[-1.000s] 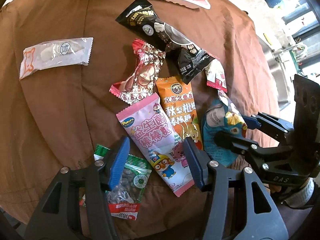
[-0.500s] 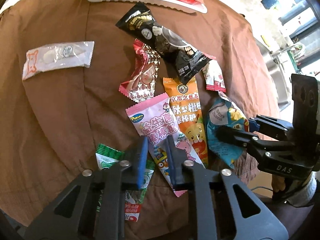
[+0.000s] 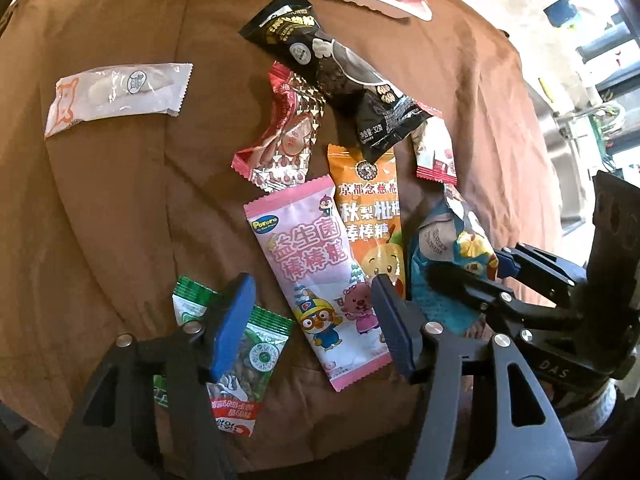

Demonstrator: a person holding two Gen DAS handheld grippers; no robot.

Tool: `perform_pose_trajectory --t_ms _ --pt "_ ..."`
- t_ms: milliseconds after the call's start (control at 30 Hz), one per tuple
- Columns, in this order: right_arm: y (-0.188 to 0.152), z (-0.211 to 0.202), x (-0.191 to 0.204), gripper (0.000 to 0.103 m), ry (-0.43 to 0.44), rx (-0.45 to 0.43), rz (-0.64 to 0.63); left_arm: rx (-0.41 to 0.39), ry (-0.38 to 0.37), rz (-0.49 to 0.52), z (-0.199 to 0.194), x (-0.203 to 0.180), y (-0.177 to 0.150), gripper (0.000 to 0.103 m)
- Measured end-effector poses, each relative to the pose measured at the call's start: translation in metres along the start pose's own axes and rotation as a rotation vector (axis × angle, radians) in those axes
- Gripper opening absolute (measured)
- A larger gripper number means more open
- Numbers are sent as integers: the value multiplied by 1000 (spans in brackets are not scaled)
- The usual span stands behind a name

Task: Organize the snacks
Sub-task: 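Grasp the pink Pororo packet with left tool while right tool grasps panda bag, then carry pink packet and panda bag to the tray and lower them in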

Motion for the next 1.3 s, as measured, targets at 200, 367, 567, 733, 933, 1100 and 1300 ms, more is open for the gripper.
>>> perform_pose_trajectory --t_ms 200,367,567,733,933,1100,1300 --pt "-2 -1 -2 43 -6 -6 2 -6 55 19 4 -8 0 58" --pt "-2 -1 -2 43 -11 -12 -7 -16 100 26 7 -21 0 58" --pt "-3 0 0 43 -20 -20 -20 -38 124 42 9 -31 0 51" --pt "-4 0 2 39 1 -30 -17 -63 102 24 9 -30 -2 39" --pt "-3 -6 -5 35 53 -40 22 -71 61 12 3 -19 -6 31" --pt "-2 -17 -12 35 123 -50 81 -83 25 13 -10 -14 -7 29" --pt "9 -32 -17 35 209 -76 141 -98 -34 15 -36 -8 -8 29"
Point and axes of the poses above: each gripper's, at about its wrist camera, not at the fingertips, and z roughly the way its jaws point, x to its left, y to its top, the point moved 5 cm from there along z, roughly the way its jaws point, and after that the axes turned 5 degrees about -z, right-handed, at the moved point
